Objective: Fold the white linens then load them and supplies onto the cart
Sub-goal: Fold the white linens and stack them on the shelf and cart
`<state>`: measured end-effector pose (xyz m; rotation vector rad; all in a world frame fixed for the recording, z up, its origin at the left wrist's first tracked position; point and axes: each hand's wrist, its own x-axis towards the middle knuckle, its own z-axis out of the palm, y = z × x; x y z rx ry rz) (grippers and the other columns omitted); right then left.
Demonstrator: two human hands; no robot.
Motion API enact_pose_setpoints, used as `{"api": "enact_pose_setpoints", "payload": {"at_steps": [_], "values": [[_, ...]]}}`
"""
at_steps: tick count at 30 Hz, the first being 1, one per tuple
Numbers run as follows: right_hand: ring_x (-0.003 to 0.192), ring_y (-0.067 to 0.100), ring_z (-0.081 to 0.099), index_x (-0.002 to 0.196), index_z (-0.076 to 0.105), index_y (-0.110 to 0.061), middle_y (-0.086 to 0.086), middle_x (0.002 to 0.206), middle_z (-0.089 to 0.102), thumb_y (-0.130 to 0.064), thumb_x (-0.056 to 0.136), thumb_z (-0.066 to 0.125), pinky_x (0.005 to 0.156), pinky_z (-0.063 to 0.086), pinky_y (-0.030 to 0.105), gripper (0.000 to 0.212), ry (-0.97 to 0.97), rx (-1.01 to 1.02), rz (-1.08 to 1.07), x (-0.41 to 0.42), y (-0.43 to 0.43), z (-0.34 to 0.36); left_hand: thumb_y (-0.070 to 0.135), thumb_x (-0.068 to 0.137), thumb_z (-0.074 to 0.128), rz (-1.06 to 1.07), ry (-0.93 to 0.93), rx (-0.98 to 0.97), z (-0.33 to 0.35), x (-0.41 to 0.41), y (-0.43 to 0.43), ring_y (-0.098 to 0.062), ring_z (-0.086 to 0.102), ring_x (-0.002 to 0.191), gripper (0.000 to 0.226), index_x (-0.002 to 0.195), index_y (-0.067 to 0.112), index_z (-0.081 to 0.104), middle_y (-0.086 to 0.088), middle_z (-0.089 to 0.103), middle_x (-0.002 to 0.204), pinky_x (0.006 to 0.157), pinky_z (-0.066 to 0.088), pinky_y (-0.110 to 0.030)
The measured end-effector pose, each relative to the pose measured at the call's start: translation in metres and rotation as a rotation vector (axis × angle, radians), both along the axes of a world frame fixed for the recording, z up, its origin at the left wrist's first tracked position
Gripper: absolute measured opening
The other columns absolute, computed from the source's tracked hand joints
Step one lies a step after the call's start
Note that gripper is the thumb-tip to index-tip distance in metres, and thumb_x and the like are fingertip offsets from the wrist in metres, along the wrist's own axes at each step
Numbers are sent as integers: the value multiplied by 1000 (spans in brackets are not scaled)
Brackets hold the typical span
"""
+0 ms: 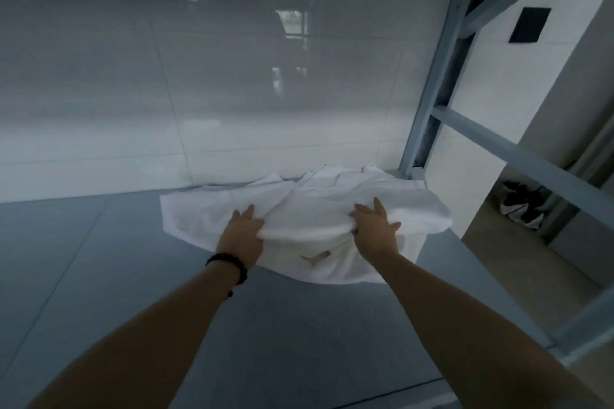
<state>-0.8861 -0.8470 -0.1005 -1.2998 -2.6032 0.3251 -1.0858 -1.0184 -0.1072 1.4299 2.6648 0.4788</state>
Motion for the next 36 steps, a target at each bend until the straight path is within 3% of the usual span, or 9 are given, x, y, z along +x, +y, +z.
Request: {"api": "enact_pose_setpoints", "payload": {"at_steps": [3,7,12,15,19,24,31,36], "values": [[145,22,18,131,55,-16,1,146,46,0,92,49,111,20,65,42,240,-29,19,-5,2,33,-2,88,48,1,-35,246,43,0,-2,-34,30,140,42,128,6,59,-16,30,154,115,21,-34],[139,29,32,127,59,-5,10,138,53,10,88,49,116,23,47,43,447,78,93,-11,-8,78,-11,85,47,37,-48,425,100,5,-18,-34,27,142,47,130,1,56,-17,30,153,116,19,-31],[142,25,27,123,61,-8,5,140,51,14,84,46,112,24,59,47,528,62,202,-19,-44,125,-14,84,45,105,9,533,144,10,-67,-35,31,140,47,126,-1,59,-21,35,149,116,24,-35],[142,24,25,122,62,-8,4,141,51,13,84,46,110,25,61,46,542,36,283,-29,-74,145,-14,83,44,158,32,530,157,4,-104,-34,33,139,48,126,-1,59,-20,37,148,115,27,-38],[142,24,26,122,61,-6,5,141,51,12,85,47,112,25,58,43,549,17,364,-50,-117,154,-11,83,49,238,51,487,166,-11,-154,-32,41,135,45,125,0,61,-18,38,148,110,33,-32],[140,25,31,122,62,-4,7,140,51,10,88,49,114,24,54,39,557,23,418,-82,-173,146,-12,79,56,270,56,458,164,-32,-219,-36,49,127,36,112,-3,68,-25,41,144,102,37,-29],[140,26,31,125,60,-2,8,141,51,11,87,48,111,29,54,42,580,-22,378,-146,-269,119,-14,83,51,262,59,423,152,-101,-311,-32,39,136,47,127,-2,57,-18,33,151,109,26,-22],[138,30,33,121,63,-4,11,139,52,13,83,49,110,28,54,44,621,-36,304,-196,-346,99,-19,83,46,193,89,379,144,-160,-379,-34,34,139,48,128,-4,56,-22,34,149,108,15,-13]]}}
